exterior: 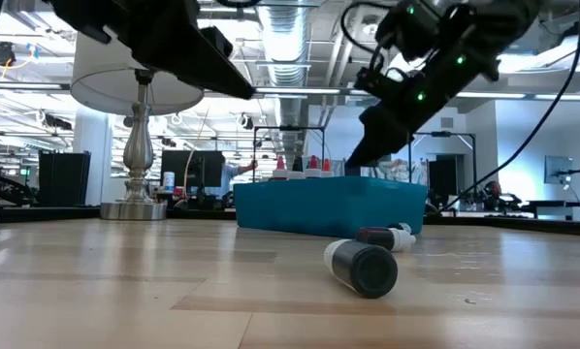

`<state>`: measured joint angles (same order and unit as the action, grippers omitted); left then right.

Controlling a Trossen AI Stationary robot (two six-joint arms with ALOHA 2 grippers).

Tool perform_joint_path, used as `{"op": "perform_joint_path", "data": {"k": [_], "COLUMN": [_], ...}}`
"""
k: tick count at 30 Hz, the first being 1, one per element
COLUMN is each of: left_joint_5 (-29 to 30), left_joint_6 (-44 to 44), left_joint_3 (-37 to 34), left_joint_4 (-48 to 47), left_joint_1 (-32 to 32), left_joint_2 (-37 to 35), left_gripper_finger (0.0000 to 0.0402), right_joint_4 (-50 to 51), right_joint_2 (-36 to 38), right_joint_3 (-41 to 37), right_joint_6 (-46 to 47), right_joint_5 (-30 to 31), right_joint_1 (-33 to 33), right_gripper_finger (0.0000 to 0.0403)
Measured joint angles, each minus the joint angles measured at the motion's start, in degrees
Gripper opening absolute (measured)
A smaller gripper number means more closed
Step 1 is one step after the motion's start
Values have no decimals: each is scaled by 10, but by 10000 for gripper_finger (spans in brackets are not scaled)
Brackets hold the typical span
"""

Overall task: Pick & Place food coloring
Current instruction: Put the small white food coloring bottle into the blue bin

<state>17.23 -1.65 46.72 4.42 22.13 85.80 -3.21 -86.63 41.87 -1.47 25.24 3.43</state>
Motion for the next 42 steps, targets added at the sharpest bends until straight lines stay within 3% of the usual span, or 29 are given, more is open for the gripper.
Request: {"op": "perform_joint_path", "data": {"k": [14, 24, 42], "left_joint_5": [12, 12, 12], "left_joint_6": [16, 25, 22], "left_joint_3": [0, 0, 0], "left_joint_4": [58, 69, 70], "left_joint_1": [-5, -7, -7], "left_joint_2": [53, 53, 53], "left_gripper_finger": [128, 128, 128], "right_joint_4": [-208, -264, -261], "right_joint_2": [33, 18, 10], "right_joint_3": [-130, -133, -133], "right_joint_6": [-61, -55, 0], "right_joint_5": [-233, -241, -239], "right_joint_1": [132, 139, 165], "right_gripper_finger": [76, 80, 81]}}
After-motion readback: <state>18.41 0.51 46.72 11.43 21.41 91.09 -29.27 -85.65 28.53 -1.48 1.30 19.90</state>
